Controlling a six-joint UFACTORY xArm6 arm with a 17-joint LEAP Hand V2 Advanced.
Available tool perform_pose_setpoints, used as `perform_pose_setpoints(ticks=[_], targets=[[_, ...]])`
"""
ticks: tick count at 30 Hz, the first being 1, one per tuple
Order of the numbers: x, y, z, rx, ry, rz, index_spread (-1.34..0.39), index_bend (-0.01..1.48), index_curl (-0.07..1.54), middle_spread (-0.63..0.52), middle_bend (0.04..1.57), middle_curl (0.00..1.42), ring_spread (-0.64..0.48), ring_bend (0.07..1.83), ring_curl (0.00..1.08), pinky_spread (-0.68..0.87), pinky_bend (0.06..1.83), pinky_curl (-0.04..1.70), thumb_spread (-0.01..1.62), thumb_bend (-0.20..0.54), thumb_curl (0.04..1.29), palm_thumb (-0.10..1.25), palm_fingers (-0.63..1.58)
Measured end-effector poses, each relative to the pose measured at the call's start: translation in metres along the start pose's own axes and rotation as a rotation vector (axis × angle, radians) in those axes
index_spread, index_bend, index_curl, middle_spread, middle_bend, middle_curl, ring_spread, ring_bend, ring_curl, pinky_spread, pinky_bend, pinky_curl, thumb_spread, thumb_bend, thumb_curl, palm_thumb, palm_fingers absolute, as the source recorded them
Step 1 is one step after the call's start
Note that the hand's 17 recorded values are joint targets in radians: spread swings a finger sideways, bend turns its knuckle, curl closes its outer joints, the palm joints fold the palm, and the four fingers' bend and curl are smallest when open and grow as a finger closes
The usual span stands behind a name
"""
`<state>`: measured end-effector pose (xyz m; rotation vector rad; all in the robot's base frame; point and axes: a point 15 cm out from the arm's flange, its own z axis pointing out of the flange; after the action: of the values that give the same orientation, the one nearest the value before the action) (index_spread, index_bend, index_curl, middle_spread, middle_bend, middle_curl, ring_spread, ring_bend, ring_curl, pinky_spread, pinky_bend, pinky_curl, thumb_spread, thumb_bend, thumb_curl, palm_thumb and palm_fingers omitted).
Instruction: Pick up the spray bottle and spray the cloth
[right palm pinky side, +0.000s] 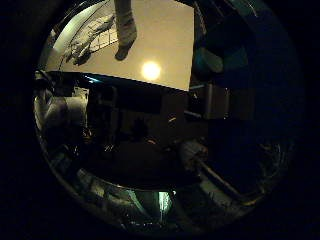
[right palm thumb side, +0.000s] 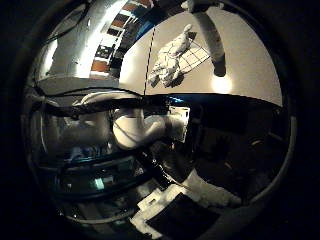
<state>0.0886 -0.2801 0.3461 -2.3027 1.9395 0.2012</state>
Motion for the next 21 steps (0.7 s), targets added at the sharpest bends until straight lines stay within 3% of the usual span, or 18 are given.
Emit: perform_pose_setpoints(ticks=[8, 21], targets=[[-0.021, -0.02, 0.014, 0.082, -0.029, 0.019, -0.28, 0.15, 0.28, 0.08, 0.22, 0.35, 0.2, 0.32, 0.24, 0.39, 0.3, 0.3, 1.11, -0.022, 0.29, 0.45, 0.23], [-0.042, -0.07, 0.031, 0.276, -0.137, 0.141, -0.25, 0.15, 0.27, 0.08, 0.23, 0.35, 0.2, 0.38, 0.25, 0.4, 0.31, 0.3, 1.11, -0.022, 0.29, 0.45, 0.24]])
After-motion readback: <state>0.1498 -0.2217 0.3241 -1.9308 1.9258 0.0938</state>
